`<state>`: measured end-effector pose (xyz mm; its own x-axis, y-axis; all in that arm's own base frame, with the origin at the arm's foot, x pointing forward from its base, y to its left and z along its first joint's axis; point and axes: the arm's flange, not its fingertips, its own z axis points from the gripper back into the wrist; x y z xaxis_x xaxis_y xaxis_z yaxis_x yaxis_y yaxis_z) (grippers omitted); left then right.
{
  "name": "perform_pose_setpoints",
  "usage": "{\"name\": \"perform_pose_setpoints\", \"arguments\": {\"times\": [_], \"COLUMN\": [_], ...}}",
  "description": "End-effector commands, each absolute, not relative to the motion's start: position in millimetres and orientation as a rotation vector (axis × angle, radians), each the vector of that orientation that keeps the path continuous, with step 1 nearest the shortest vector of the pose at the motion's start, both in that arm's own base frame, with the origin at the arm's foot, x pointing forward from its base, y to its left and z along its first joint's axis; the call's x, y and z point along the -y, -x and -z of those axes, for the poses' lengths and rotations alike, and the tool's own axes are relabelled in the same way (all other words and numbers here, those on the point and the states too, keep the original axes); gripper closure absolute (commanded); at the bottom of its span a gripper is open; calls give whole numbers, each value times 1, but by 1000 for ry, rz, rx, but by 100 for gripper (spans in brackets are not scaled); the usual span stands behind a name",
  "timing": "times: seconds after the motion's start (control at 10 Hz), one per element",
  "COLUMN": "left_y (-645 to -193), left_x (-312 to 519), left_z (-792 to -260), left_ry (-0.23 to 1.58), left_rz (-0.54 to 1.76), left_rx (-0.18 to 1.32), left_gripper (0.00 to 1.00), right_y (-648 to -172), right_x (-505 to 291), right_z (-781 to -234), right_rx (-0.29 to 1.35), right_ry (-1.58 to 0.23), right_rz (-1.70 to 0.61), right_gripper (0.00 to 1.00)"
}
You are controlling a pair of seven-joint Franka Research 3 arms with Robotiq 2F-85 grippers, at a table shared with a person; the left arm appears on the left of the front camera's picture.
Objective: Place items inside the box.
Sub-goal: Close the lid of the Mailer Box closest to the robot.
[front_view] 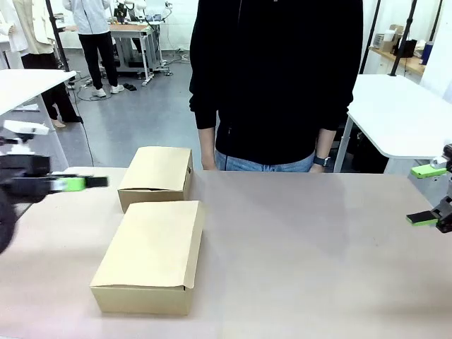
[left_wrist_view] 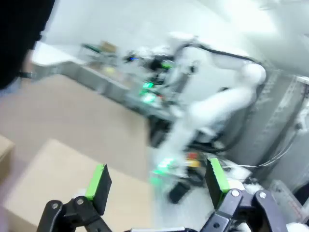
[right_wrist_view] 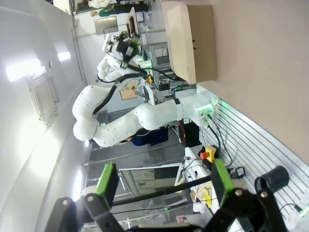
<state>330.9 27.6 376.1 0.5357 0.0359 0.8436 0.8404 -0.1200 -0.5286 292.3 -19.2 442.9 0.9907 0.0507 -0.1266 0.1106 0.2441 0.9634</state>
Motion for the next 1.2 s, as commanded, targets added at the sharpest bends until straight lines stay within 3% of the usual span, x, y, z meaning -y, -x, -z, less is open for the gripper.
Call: {"name": "perform_pose_setpoints", "arguments": {"times": [0.0,0.4,0.5,1.1], "left_y": [-317,-321,-314,-314], "left_x": [-62,-69,-87,-87], "left_z": [-385,-337,-358,-358], "left_ry": [1698,1274,1521,1521], "left_rz": [671,410,495,495], "left_rx": [508,502,514,514], "left_gripper": [0,0,0,0], "right_y": [-292,-292,-292,-292], "right_x": [20,20,20,20], "right_z": [-447,-447,-447,-447], "right_rx": [-148,-148,-148,-148], "right_ry": [-1345,-1345,-1345,-1345], "right_rz": [52,52,52,52], "right_gripper": [0,0,0,0]}}
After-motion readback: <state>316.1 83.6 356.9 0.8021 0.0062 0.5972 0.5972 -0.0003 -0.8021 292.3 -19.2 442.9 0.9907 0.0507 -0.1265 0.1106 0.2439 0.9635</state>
